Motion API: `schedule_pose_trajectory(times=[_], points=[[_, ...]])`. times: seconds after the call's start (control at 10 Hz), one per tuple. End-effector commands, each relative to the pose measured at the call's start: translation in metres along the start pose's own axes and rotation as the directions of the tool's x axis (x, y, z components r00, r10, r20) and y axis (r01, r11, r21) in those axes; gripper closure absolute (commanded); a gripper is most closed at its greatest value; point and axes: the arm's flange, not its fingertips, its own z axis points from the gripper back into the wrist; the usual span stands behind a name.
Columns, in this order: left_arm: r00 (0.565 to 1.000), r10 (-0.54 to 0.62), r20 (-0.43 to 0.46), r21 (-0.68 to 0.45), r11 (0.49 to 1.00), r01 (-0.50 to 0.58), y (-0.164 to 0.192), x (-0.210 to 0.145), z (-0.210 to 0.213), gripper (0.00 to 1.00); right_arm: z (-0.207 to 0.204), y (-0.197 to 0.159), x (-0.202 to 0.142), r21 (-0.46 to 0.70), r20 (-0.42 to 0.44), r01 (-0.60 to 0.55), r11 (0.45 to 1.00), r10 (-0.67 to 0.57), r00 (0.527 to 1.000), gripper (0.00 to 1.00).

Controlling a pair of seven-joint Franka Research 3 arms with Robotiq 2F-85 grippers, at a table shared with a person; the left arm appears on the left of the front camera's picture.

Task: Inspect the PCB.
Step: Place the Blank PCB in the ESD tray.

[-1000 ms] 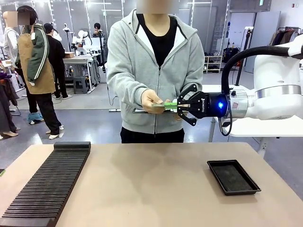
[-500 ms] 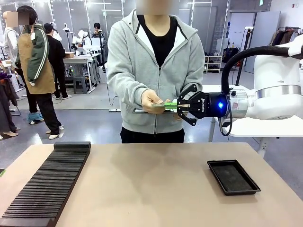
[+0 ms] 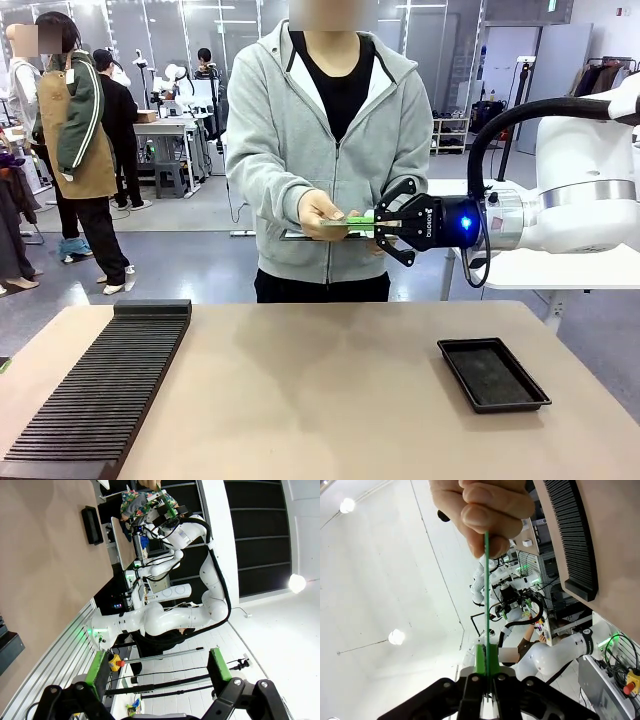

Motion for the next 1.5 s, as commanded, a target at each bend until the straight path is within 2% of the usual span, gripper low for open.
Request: schedule_pose_trajectory(times=[0.0, 1.4], points=[[1.000, -0.003, 0.001, -0.003, 1.000, 0.003, -0.0013, -0.0004, 0.0011, 0.00, -0.0004, 0.0006, -0.0001, 0.000, -0.001, 0.005, 1.000, -0.005, 1.000, 1.00], [1.000, -0.003, 0.001, -0.003, 1.000, 0.003, -0.0013, -0.0004, 0.0011, 0.00, -0.0004, 0.0006, -0.0001, 0.000, -0.001, 0.005, 1.000, -0.005, 1.000, 1.00]])
